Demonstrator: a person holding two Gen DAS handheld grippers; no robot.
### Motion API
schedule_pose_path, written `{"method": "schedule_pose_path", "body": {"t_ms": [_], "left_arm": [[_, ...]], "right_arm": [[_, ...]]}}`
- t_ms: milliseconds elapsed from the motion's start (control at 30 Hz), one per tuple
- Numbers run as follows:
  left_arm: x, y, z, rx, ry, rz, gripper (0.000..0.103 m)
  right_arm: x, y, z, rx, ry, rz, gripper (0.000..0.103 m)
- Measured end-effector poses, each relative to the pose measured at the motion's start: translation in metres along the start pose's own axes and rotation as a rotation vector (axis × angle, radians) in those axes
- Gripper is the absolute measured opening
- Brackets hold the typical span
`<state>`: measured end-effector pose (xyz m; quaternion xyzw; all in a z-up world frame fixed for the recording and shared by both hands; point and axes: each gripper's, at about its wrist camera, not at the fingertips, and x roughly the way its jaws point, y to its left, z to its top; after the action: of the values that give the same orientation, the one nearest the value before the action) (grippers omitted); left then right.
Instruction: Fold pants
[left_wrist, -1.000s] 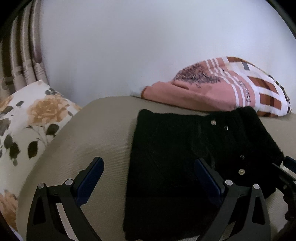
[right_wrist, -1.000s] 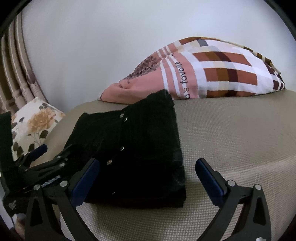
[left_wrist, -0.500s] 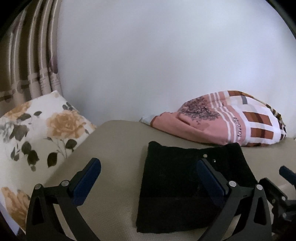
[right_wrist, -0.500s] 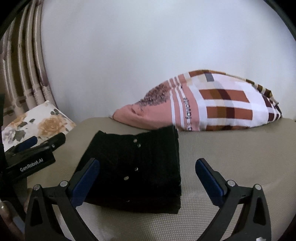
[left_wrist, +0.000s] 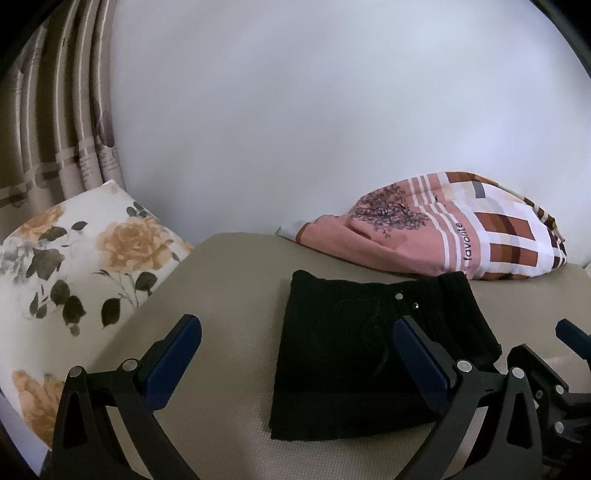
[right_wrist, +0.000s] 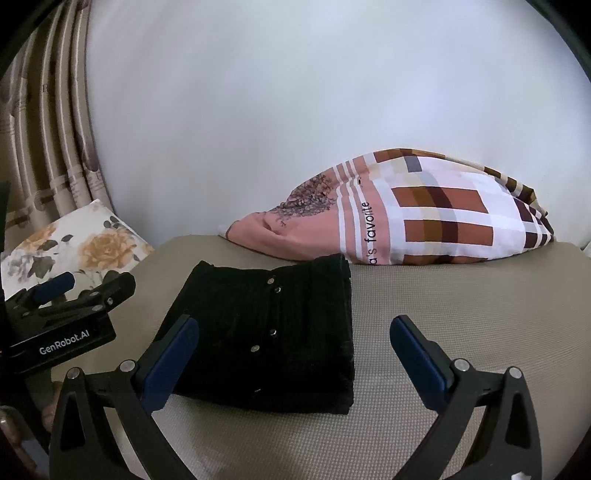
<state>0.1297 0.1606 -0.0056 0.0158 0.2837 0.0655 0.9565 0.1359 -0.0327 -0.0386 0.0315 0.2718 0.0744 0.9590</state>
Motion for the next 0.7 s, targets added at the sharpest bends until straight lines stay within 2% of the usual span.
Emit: {"method": "schedule_pose_path", "body": {"t_ms": [67,167,200,400,567,700], "left_arm": [[0.0,0.0,-0.001,-0.002,0.005,0.004,0.103],[-0.001,-0.003,-0.009,0.017,0.015,0.094,0.103],[-0.001,-0.005,-0.011,0.035,0.016,0.099,0.103],[0.005,-0.008,-0.018,0.021,0.062,0.029,0.103],[0.012,-0.006,-0.019,-0.003,0.068,-0.019,0.103],[0.014,-0.006,-0.021,-0.005,0.044,-0.006,0.103]], "right_arm": [[-0.001,0.001,0.0,-0.002,0.002,0.0,0.103],[-0.003,0.002,0.0,-0.004,0.0,0.002,0.103],[-0.002,0.003,0.0,-0.007,0.001,0.003,0.103],[0.002,0.002,-0.003,-0.01,0.02,0.005,0.103],[0.009,0.0,-0.006,-0.011,0.04,0.003,0.103],[0.013,0.0,-0.009,-0.011,0.055,0.002,0.103]]}}
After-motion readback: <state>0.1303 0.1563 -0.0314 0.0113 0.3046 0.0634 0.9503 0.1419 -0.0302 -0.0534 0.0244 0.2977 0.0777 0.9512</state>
